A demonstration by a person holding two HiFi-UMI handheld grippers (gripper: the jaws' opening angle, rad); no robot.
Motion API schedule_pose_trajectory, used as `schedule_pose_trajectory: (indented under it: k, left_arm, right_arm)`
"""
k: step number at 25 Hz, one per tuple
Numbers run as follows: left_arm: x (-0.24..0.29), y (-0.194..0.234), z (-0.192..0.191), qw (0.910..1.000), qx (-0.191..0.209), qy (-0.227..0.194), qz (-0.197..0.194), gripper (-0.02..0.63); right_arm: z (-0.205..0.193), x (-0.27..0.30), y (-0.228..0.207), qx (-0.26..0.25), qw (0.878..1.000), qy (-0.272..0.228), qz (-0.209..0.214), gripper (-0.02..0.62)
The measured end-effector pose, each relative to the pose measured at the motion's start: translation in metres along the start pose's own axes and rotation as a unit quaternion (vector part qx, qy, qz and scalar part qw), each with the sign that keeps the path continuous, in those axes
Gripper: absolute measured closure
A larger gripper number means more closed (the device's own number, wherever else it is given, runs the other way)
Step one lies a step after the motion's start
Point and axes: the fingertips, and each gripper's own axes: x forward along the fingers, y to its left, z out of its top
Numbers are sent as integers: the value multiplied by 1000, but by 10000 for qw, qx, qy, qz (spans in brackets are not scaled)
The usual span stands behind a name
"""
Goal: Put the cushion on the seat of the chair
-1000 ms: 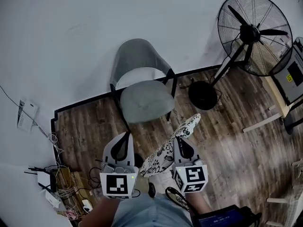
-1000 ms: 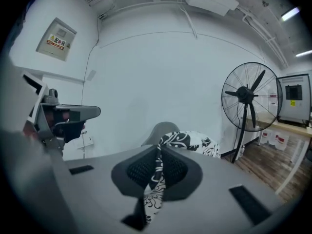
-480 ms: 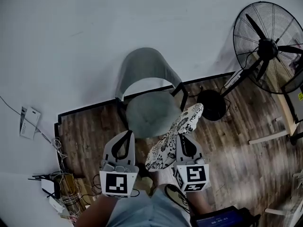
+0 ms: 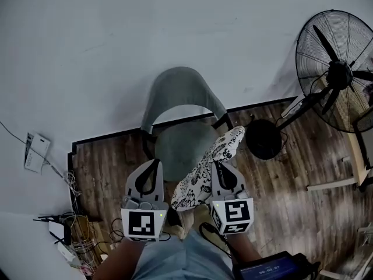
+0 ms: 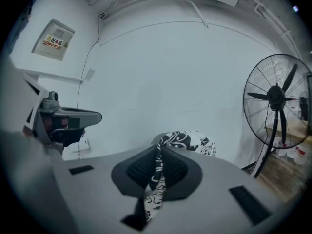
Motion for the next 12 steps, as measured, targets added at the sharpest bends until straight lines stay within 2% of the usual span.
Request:
schedule_pose_trajectory:
  k: [12]
  left_arm:
    - [77,13,-4,9978,-333,208,528,597]
  right_arm:
    - [3,90,-31,-181,9968,349,696,578]
